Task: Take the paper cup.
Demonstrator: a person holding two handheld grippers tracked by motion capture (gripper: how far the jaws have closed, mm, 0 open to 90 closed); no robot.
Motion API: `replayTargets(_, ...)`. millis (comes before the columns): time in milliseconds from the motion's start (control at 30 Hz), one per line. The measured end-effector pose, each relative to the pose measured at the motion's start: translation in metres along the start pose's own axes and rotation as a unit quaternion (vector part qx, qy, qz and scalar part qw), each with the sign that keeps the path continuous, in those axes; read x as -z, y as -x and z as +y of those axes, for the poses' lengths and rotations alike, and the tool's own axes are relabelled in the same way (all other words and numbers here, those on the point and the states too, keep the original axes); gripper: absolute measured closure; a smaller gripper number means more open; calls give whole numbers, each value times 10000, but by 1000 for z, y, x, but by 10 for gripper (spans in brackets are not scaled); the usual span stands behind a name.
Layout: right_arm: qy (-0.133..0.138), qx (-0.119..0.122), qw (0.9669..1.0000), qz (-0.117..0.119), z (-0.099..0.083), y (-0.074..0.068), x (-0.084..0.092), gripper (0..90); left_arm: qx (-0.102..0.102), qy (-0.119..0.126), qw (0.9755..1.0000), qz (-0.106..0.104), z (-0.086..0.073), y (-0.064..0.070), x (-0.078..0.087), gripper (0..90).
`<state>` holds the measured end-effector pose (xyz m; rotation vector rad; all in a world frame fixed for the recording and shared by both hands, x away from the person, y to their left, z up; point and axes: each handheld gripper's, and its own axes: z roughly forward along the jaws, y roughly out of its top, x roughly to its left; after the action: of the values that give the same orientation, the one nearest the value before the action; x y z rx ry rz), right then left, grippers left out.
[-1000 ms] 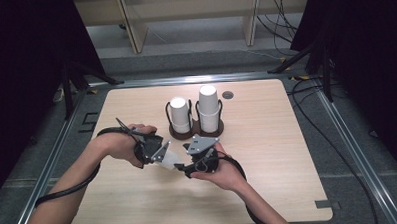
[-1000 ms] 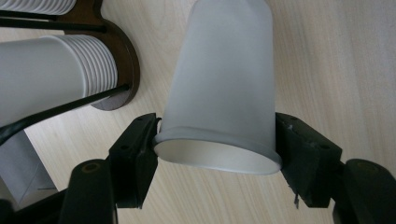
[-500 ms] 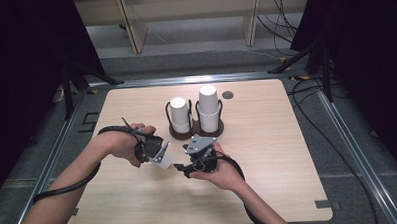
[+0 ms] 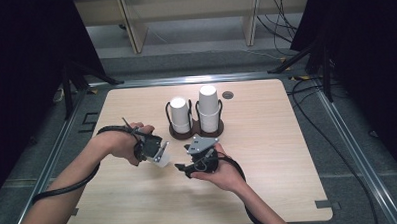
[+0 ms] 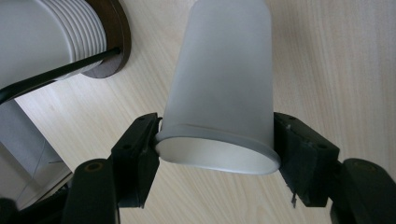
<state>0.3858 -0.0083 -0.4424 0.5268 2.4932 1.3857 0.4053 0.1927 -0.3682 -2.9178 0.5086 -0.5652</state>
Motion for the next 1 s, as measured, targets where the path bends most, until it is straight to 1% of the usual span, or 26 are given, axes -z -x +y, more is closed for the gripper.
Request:
replayTargets(33, 11, 3, 10000, 3, 0, 0, 0, 289, 0, 28, 10000, -6, 0, 0, 1, 345)
replayTargets(133, 23, -17, 10000, 37, 1, 0, 0, 289, -60, -9, 10000, 1, 3, 0, 2, 345)
replayTargets(200, 53, 21, 10000, 26, 2, 0, -2, 289, -119, -7, 9999, -8, 6, 0, 2, 345)
replayTargets(233, 80, 205, 9998, 22, 3, 1, -3, 292, -138, -7, 9999, -23, 8, 0, 3, 345)
replayTargets(267, 89, 226, 9997, 28, 4, 1, -5, 294, -151, 15, 9999, -14, 9, 0, 3, 345)
replayTargets(300, 9, 100, 9999, 85, 5, -1, -5, 300, -180, -2, 9998, -12, 11, -1, 3, 345)
replayTargets(333, 81, 146, 9998, 62, 6, -2, -7, 300, -177, 33, 9998, -2, 12, -1, 3, 345)
replayTargets(367, 54, 106, 9999, 86, 6, -4, -8, 301, -200, 17, 9998, -17, 13, -2, 4, 345)
replayTargets(400, 29, 129, 9999, 102, 8, -4, -9, 303, -203, 36, 9998, 5, 14, -2, 3, 346)
replayTargets(433, 68, 324, 9994, 85, 9, -3, -11, 303, -212, 36, 9998, -11, 15, -3, 4, 346)
replayTargets(467, 9, 154, 9998, 128, 9, -5, -12, 303, -209, 58, 9998, -4, 16, -3, 4, 345)
replayTargets(500, -3, 179, 9998, 120, 10, -6, -13, 304, -213, 94, 9997, 6, 17, -3, 4, 345)
replayTargets(533, 0, 249, 9996, 109, 11, -5, -14, 303, -246, 69, 9997, -12, 18, -4, 5, 345)
replayTargets(567, -5, 217, 9997, 110, 12, -6, -16, 303, -273, 79, 9996, 4, 19, -4, 5, 345)
replayTargets(600, -19, 235, 9996, 121, 12, -6, -16, 303, -265, 101, 9996, -9, 20, -4, 5, 345)
replayTargets(633, -3, 219, 9997, 127, 13, -6, -18, 303, -290, 129, 9995, 47, 22, -4, 6, 345)
replayTargets(667, -7, 228, 9997, 121, 13, -6, -18, 303, -322, 174, 9993, 17, 23, -5, 6, 345)
replayTargets(700, 42, 432, 9990, 107, 14, -3, -20, 303, -318, 181, 9993, 18, 23, -5, 7, 345)
replayTargets(733, 8, 436, 9990, 123, 14, -2, -20, 303, -318, 183, 9993, 10, 24, -5, 7, 346)
replayTargets(767, 25, 409, 9991, 118, 13, -3, -22, 303, -311, 191, 9993, 64, 24, -5, 8, 345)
replayTargets(800, 10, 420, 9990, 129, 12, -3, -23, 303, -309, 213, 9993, 63, 25, -5, 9, 345)
replayTargets(833, -45, 245, 9996, 161, 10, -5, -23, 302, -422, 264, 9987, 84, 26, -7, 9, 345)
replayTargets(867, 8, 438, 9990, 128, 10, -3, -24, 301, -411, 268, 9988, 71, 27, -7, 9, 346)
replayTargets(933, 11, 420, 9990, 152, 10, -4, -25, 299, -385, 306, 9988, 62, 27, -6, 9, 345)
replayTargets(967, -42, 166, 9997, 154, 9, -7, -25, 298, -376, 311, 9988, 50, 28, -6, 9, 345)
replayTargets(1000, -31, 213, 9996, 156, 9, -7, -25, 298, -395, 318, 9987, 51, 28, -6, 9, 345)
